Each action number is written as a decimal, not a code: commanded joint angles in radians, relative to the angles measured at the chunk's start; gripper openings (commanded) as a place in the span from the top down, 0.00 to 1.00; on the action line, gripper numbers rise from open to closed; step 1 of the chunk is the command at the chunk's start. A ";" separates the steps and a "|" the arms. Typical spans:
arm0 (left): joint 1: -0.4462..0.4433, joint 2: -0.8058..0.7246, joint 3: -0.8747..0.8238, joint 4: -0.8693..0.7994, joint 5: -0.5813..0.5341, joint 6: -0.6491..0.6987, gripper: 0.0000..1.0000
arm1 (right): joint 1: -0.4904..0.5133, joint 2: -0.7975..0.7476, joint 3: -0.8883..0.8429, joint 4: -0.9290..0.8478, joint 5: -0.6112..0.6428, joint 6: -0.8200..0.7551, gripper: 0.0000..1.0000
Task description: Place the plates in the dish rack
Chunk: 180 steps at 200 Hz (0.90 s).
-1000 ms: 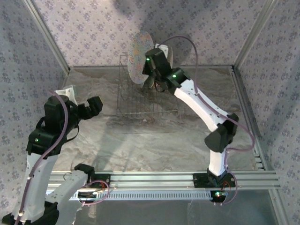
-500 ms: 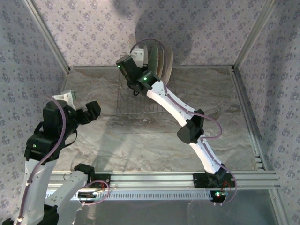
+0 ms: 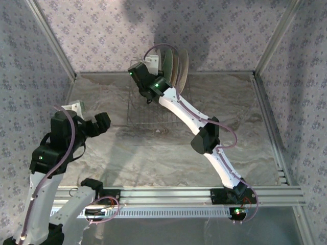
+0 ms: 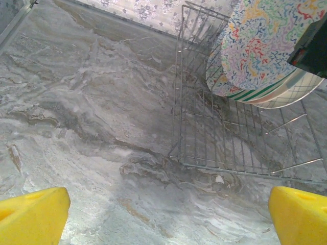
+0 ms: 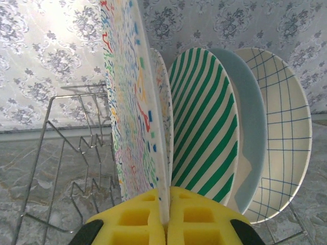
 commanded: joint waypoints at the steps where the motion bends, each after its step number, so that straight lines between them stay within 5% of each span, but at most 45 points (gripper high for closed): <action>1: 0.007 0.001 0.003 0.000 -0.018 -0.004 0.01 | -0.008 0.005 0.042 0.041 0.048 0.041 1.00; 180: 0.008 -0.026 -0.049 0.061 0.004 0.002 0.01 | -0.008 0.036 0.079 0.085 0.030 -0.002 1.00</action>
